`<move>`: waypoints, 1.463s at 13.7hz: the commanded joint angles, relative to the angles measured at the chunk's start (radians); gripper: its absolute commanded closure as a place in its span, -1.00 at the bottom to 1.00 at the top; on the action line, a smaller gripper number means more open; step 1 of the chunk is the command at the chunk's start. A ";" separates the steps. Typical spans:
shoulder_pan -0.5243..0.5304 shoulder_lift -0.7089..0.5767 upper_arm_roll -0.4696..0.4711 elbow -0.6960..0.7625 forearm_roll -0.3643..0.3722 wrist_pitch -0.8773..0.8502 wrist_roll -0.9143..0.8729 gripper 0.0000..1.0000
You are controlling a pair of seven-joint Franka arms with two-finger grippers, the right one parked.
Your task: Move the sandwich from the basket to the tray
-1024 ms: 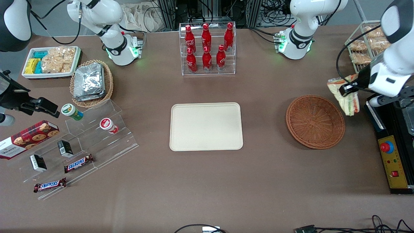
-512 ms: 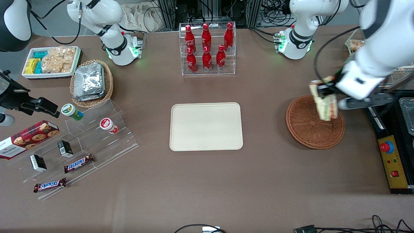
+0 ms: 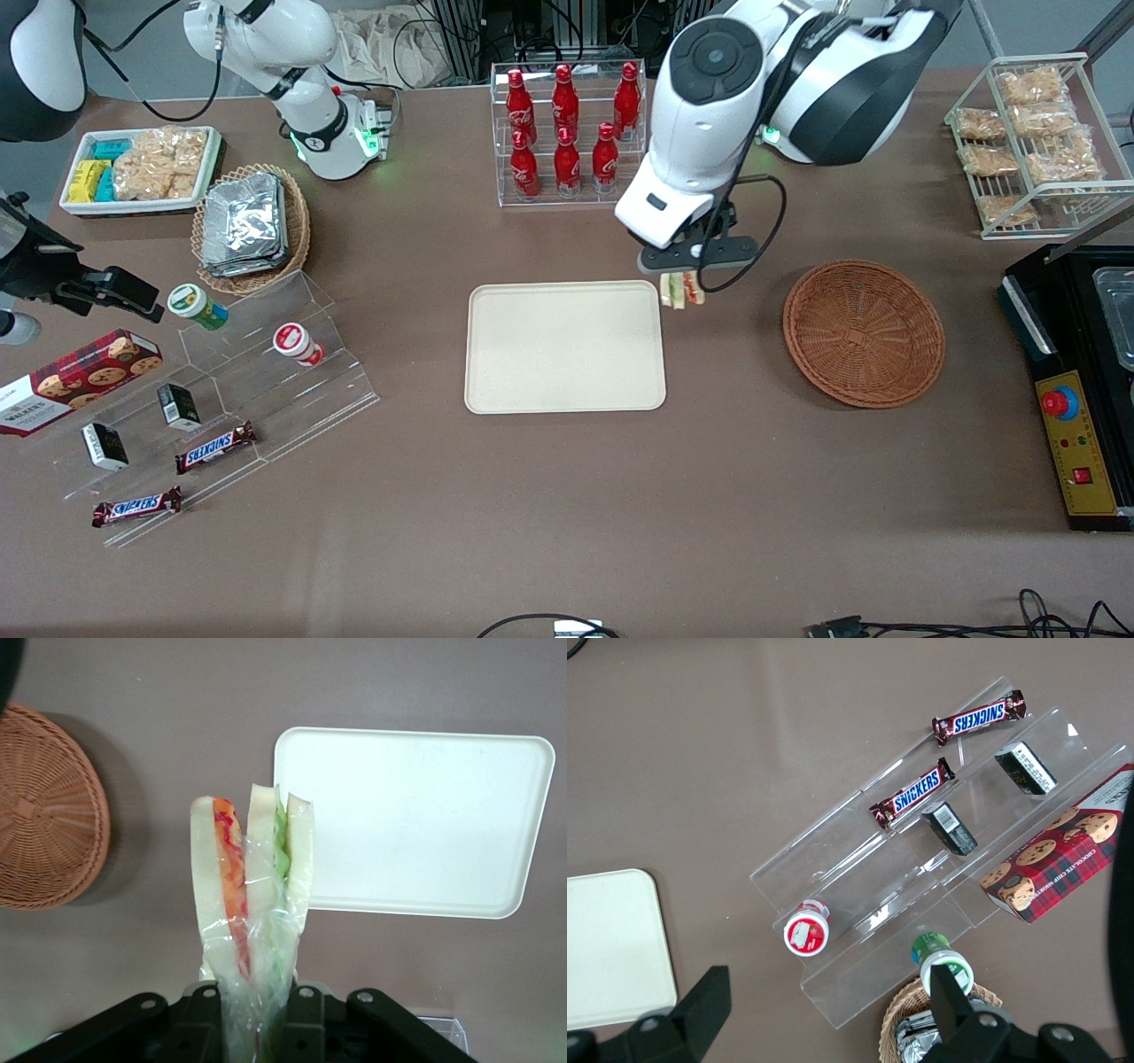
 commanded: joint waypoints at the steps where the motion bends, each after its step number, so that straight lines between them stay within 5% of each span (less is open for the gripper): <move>1: 0.004 0.051 -0.018 -0.004 0.020 0.037 -0.009 0.93; 4: 0.009 0.051 -0.015 -0.199 0.031 0.277 0.008 0.92; 7: 0.015 0.112 -0.004 -0.375 0.127 0.552 0.007 0.92; 11: 0.012 0.258 0.030 -0.392 0.221 0.693 -0.012 0.92; 18: 0.010 0.321 0.071 -0.443 0.223 0.842 -0.013 0.92; 19: 0.012 0.321 0.073 -0.448 0.223 0.856 -0.013 0.77; 20: 0.013 0.321 0.073 -0.451 0.223 0.856 -0.015 0.34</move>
